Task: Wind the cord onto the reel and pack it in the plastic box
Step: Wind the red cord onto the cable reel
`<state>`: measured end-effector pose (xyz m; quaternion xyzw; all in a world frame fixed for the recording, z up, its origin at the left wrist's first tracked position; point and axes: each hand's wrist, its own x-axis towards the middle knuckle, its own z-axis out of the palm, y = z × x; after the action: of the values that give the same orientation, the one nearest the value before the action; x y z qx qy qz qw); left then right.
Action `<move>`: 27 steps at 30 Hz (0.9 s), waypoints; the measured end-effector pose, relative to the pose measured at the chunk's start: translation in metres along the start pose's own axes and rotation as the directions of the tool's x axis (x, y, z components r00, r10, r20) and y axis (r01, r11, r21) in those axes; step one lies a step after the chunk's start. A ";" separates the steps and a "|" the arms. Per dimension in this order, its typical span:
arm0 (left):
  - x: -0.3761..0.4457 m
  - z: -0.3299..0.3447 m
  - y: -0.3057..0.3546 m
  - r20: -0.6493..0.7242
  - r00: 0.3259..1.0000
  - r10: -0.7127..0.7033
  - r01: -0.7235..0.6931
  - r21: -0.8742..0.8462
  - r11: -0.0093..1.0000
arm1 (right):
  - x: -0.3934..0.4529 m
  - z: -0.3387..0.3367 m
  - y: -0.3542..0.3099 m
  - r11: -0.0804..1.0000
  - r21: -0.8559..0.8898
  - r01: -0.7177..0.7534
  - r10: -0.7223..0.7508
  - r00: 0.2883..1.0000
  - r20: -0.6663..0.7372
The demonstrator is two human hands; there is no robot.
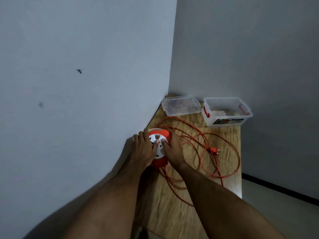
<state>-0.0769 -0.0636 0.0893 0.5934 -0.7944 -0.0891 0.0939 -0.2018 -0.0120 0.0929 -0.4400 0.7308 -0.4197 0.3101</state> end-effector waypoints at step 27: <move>0.218 -0.146 0.176 -0.025 0.797 0.604 -0.525 -0.523 0.671 | 0.092 -0.131 -0.066 0.967 0.119 0.224 -0.102 0.775 -0.623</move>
<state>-0.2631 -0.2279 0.2840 0.2634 -0.8913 -0.3046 0.2087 -0.3228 -0.0681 0.2035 -0.3111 0.7080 -0.6312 0.0587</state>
